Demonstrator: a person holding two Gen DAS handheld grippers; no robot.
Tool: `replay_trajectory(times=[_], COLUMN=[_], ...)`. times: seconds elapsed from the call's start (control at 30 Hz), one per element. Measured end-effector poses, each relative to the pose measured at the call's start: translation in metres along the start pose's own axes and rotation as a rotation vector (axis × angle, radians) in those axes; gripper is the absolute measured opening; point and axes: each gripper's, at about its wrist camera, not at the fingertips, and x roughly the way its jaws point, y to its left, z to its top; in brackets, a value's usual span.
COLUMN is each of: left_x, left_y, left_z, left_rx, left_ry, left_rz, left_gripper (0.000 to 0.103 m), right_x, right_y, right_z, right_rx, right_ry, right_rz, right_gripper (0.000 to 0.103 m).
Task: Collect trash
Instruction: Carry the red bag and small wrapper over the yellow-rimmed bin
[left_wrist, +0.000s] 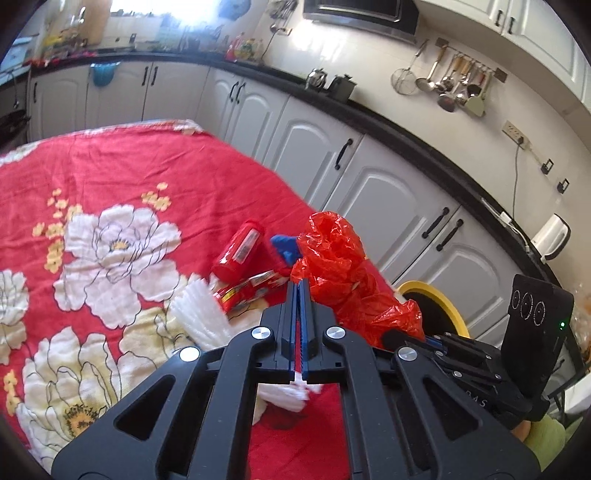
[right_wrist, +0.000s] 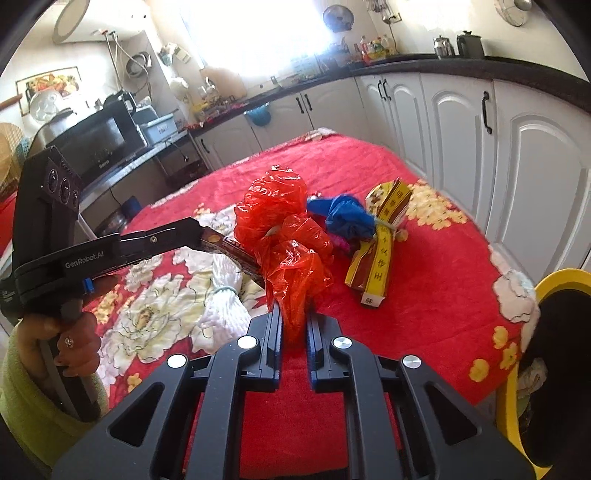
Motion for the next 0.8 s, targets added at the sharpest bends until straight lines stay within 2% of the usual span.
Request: replay_trajectory(times=[0.4,0.8], left_x=[-0.013,-0.007], left_y=[-0.047,-0.081], left_z=[0.001,-0.004], left_rx=[0.078,0.118], left_ry=[-0.046,-0.051], left_rz=[-0.042,-0.07], left_gripper=[0.0,0.0], right_x=[-0.053,-0.086], right_y=[-0.023,-0.044], right_z=[0.004,0.002], right_rx=[0.047,0.073], right_ry=[-0.104,-0.153], right_rz=[-0.051,-0.1], right_gripper=[0.01,0.01])
